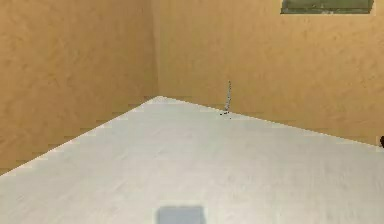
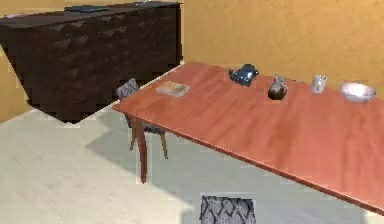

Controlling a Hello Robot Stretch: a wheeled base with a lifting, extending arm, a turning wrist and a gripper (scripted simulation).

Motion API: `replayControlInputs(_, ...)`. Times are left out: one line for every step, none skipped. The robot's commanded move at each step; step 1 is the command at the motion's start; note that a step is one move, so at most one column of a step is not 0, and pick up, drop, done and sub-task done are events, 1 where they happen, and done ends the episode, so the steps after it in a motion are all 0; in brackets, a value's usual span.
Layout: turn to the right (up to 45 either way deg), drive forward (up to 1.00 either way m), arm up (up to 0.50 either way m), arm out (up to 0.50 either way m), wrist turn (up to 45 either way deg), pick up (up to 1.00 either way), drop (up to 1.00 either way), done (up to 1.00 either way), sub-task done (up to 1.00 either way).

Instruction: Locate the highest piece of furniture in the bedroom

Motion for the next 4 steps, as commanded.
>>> replayControlInputs(-45.0,0.00,0.00,0.00,0.0,0.00,0.00,0.00,0.00)
replayControlInputs(-15.0,0.00,0.00,0.00,0.0,0.00,0.00,0.00,0.00)
replayControlInputs(0.0,0.15,0.00,0.00,0.0,0.00,0.00,0.00,0.00)
replayControlInputs(45.0,0.00,0.00,0.00,0.0,0.00,0.00,0.00,0.00)
